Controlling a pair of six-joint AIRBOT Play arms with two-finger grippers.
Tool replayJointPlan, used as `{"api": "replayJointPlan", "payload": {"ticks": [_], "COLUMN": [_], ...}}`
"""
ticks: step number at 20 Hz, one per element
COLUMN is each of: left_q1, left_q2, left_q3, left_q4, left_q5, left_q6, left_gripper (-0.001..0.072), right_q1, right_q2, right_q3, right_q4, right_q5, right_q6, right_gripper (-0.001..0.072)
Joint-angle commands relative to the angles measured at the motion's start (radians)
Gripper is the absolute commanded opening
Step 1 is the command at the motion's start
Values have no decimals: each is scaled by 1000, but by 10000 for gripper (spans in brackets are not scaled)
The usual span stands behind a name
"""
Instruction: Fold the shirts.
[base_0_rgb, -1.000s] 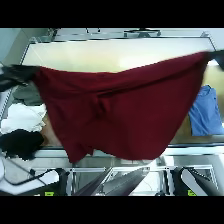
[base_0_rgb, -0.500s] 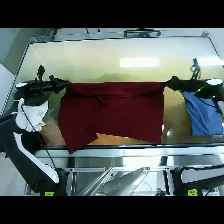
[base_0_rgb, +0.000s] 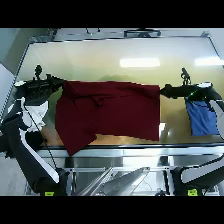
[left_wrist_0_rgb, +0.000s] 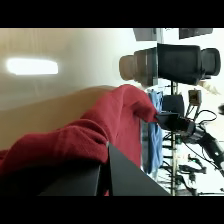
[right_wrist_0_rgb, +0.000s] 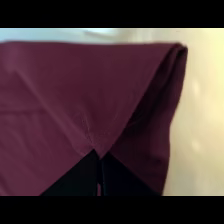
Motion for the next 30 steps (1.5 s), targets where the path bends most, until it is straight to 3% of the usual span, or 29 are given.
{"api": "replayJointPlan", "payload": {"ticks": [1, 4, 10, 18, 26, 27, 28, 29, 30], "left_q1": [13, 7, -6, -9, -65, -65, -64, -62, -56], "left_q2": [-6, -5, 0, 2, 2, 3, 6, 14, 30], "left_q3": [10, 30, 10, 64, 64, 64, 64, 64, 64], "left_q4": [14, 104, 183, 171, 172, 169, 168, 168, 168], "left_q5": [-48, -42, -26, 44, 151, 148, 140, 126, 106], "left_q6": [-5, -18, -16, -34, 25, 25, 25, 24, 25], "left_gripper": [9, 9, 8, 10, 10, 22, 126, 298, 341], "right_q1": [13, 49, 55, 36, 37, 37, 37, 37, 35], "right_q2": [-2, -3, 2, 26, 24, 24, 24, 26, 32], "right_q3": [-1, -1, 1, 14, 14, 14, 14, 14, 15], "right_q4": [-179, -266, -268, -264, -245, -246, -245, -245, -246], "right_q5": [82, 47, -45, -128, -132, -121, -106, -87, -68], "right_q6": [108, 148, 147, 147, 147, 146, 146, 146, 146], "right_gripper": [17, 17, 18, 18, 18, 19, 31, 230, 426]}}
